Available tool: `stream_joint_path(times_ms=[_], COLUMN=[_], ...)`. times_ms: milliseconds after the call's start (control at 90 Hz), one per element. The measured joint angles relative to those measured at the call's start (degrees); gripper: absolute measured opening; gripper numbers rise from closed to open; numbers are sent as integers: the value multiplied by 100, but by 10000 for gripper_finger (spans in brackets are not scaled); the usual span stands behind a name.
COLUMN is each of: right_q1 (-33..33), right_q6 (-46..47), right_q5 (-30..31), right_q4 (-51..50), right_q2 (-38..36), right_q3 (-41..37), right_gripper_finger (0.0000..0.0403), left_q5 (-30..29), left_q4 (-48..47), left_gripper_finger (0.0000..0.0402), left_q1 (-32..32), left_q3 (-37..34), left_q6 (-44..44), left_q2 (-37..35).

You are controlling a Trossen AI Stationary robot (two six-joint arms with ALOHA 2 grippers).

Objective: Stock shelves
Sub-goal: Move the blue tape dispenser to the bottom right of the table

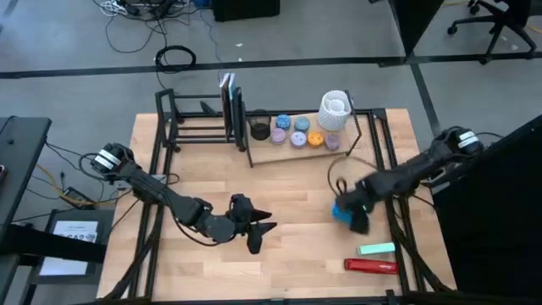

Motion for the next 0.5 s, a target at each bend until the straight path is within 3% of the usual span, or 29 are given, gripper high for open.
stream_joint_path(times_ms=[122,267,378,500], right_q1=[1106,1982,2450,2566], right_q6=[793,1722,1982,2043], right_q5=[-10,-238,-504,-170], right_q4=[7,0,-103,-514], right_q2=[49,51,51,49], right_q3=[2,2,84,379], right_gripper_finger=[175,178,228,286], left_q5=[0,0,0,0], left_q4=[76,172,184,227], left_gripper_finger=[163,163,163,163], left_q1=[-1,1,5,34], left_q3=[0,0,0,0], left_q6=[0,15,24,118], left_q2=[0,0,0,0])
